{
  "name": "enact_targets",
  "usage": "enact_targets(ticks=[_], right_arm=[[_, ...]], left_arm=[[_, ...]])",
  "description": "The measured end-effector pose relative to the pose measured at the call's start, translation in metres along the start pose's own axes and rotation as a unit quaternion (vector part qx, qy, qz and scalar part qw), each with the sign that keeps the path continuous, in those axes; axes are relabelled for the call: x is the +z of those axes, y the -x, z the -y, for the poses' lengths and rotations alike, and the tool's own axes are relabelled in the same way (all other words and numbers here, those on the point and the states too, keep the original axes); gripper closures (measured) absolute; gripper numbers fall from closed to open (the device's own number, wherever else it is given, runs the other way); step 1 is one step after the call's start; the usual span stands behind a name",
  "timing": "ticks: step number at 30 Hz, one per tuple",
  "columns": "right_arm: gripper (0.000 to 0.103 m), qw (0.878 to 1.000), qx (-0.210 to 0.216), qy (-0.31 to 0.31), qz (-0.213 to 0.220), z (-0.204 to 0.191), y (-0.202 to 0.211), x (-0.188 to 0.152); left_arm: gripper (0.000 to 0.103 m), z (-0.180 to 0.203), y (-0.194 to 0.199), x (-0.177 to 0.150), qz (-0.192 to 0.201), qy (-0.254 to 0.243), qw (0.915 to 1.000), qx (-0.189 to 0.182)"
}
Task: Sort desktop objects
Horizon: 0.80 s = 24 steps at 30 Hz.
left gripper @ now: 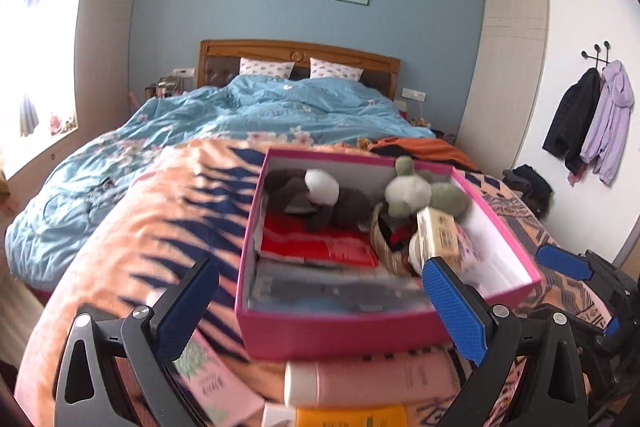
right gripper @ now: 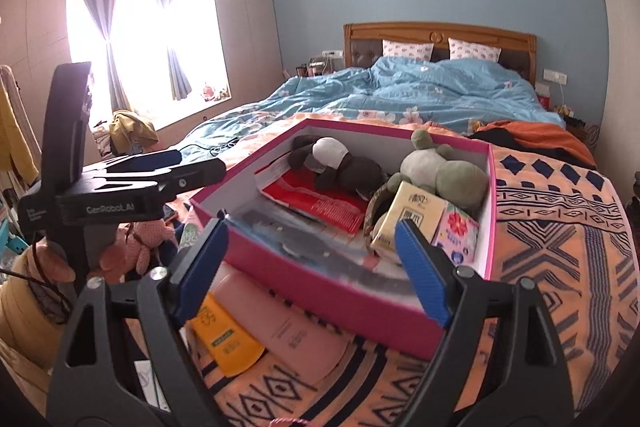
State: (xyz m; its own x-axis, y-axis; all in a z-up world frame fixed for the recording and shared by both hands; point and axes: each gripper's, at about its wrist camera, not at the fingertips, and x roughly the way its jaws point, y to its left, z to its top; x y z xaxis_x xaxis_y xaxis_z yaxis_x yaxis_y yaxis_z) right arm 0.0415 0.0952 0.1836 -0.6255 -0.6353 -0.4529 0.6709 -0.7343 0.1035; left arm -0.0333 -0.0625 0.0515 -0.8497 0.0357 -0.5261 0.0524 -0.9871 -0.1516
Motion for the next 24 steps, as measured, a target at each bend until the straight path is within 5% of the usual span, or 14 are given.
enact_targets(ticks=[4, 12, 24], right_arm=[[0.001, 0.999, -0.005, 0.012, 0.029, -0.017, 0.021, -0.023], [0.0, 1.0, -0.012, -0.022, 0.01, -0.019, 0.024, -0.046], [0.0, 0.999, -0.007, -0.037, -0.016, -0.02, 0.023, -0.068]], left_arm=[[0.0, 0.001, -0.001, -0.02, -0.038, 0.018, 0.9991, 0.001], [0.0, 0.006, 0.0, -0.055, -0.089, 0.025, 0.9955, 0.019], [0.0, 0.031, 0.014, -0.07, -0.083, -0.029, 0.9946, 0.055]])
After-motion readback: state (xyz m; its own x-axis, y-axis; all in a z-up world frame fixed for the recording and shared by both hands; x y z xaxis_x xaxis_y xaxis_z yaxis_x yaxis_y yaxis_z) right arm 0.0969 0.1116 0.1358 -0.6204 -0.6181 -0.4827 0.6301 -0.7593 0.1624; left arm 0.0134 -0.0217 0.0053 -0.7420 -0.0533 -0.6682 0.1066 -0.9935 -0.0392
